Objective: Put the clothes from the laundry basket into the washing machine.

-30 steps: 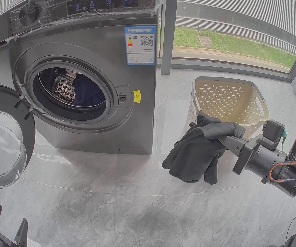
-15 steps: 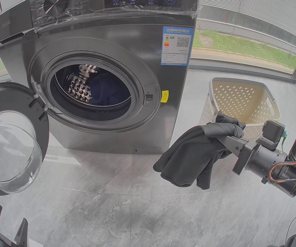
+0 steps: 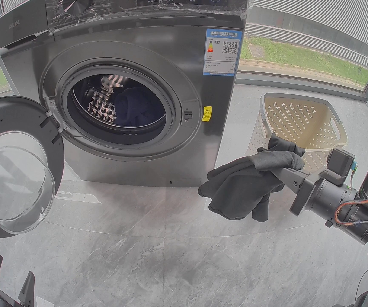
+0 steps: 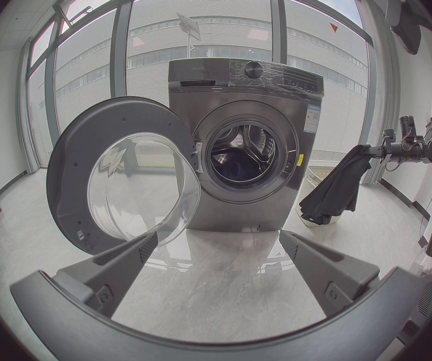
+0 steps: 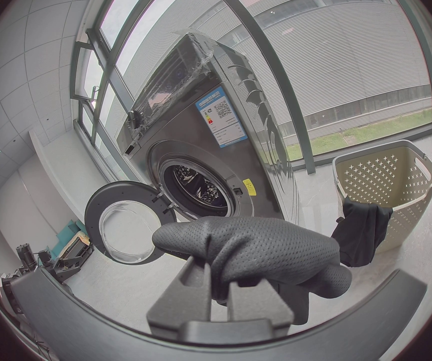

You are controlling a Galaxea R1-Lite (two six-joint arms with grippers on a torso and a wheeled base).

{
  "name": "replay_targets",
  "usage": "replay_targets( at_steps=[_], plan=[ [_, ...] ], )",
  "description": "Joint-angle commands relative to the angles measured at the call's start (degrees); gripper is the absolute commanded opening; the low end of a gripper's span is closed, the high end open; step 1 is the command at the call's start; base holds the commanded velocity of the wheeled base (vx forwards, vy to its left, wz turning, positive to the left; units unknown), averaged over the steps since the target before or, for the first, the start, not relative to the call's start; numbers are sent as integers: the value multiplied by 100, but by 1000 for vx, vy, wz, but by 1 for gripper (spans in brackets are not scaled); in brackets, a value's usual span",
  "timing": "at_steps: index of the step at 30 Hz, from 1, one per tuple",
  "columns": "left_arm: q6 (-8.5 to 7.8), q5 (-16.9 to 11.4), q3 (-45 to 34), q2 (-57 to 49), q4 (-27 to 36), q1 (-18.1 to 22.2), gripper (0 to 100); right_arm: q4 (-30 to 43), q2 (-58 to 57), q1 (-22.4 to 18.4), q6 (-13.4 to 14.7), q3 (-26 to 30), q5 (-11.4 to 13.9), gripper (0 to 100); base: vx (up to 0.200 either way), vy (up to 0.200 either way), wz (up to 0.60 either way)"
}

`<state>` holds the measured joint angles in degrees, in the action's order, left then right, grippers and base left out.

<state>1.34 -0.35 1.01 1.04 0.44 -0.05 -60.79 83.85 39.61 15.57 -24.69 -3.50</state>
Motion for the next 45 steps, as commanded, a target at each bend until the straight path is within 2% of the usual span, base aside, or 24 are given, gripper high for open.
replay_targets(
  at_steps=[1,6,30,45],
  plan=[
    [7,0,-84,-86,0,-4,100,-3,9,-14,8,-1,-2,0,0,0,0],
    [7,0,-84,-86,0,-4,100,-11,0,-23,8,-10,-2,0,0,0,0],
    [7,0,-84,-86,0,-4,100,-11,9,-14,8,-1,-2,0,0,200,0],
    [-2,0,-84,-86,0,-4,100,-3,9,-6,8,-1,-2,0,0,0,0]
  ],
)
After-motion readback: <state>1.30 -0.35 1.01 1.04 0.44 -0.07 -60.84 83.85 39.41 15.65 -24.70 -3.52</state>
